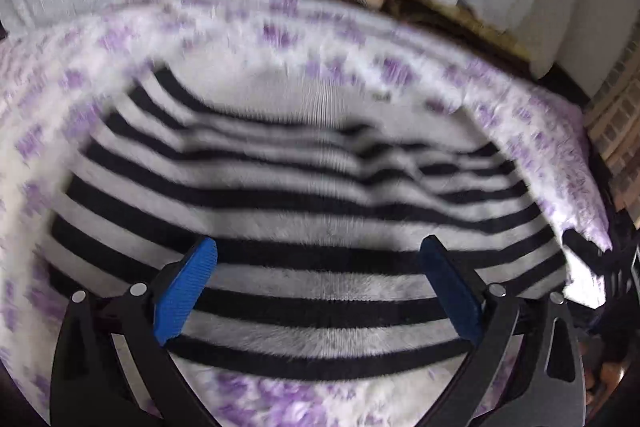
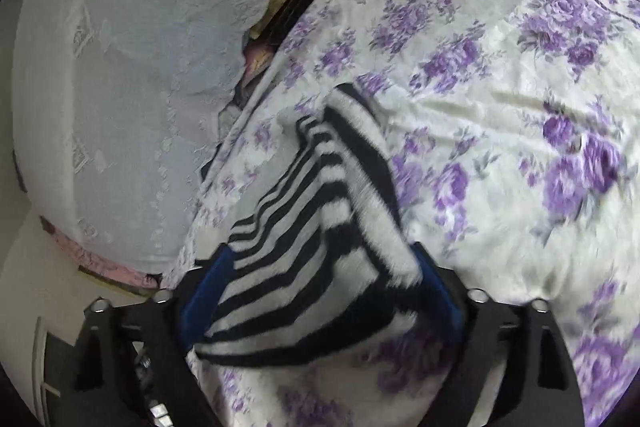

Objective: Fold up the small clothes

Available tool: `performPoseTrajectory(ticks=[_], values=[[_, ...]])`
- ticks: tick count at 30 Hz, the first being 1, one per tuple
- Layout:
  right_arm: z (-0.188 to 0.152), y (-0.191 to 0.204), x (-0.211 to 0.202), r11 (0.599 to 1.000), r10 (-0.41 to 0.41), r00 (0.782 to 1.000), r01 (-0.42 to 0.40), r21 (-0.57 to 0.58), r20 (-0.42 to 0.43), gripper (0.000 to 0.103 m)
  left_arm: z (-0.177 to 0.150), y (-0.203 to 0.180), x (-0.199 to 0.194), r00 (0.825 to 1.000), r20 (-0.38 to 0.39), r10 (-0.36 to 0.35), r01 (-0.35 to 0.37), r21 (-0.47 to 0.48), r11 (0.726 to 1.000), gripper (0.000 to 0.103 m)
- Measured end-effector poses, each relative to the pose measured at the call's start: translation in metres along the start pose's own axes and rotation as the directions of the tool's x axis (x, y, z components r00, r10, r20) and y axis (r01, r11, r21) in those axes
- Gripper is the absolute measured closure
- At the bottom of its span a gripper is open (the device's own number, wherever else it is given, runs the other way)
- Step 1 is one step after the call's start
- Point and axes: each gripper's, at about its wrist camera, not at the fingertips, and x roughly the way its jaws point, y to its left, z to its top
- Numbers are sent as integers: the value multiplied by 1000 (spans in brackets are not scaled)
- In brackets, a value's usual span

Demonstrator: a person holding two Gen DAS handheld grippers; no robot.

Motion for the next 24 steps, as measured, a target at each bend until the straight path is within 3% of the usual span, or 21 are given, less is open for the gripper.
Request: performPoseTrajectory(ticks=[1, 3, 6, 9, 11, 14, 16, 20, 24], values=[[3, -2, 3, 1000, -6, 1000, 6, 8, 7, 35, -8, -8, 9, 997, 34, 64, -66, 61, 996, 4], [8, -3, 9, 1000, -4, 1000, 4, 11, 7, 37, -17, -20, 8, 988, 91, 121, -132, 130, 983, 5], [17, 2, 23, 1000, -27, 1000, 27, -9, -3, 37, -14, -20, 6, 991, 80, 109, -119, 127, 985, 5], [24, 6, 38, 998, -58, 998, 58, -36, -9, 43, -3, -15, -2, 995, 69, 76, -80, 62, 995, 5], [25, 3, 42, 996, -76, 997, 77, -50, 12, 62, 5, -16, -12, 991, 112, 80, -86, 48, 995, 5], [21, -9, 36, 999, -19, 1000, 19, -44, 13, 74, 5, -25, 5, 981, 106, 161, -172, 107, 979, 5], [21, -10, 34, 999, 1, 1000, -1, -38, 8, 75, -4, -27, 25, 979, 84, 184, -195, 140, 971, 4], [16, -1, 34, 994, -41, 999, 44, -101, 32, 75, -4, -22, 20, 984, 87, 158, -168, 125, 978, 4], [13, 6, 25, 993, -25, 998, 32, -118, 65, 77, -6, -21, 17, 985, 97, 145, -157, 129, 979, 5]])
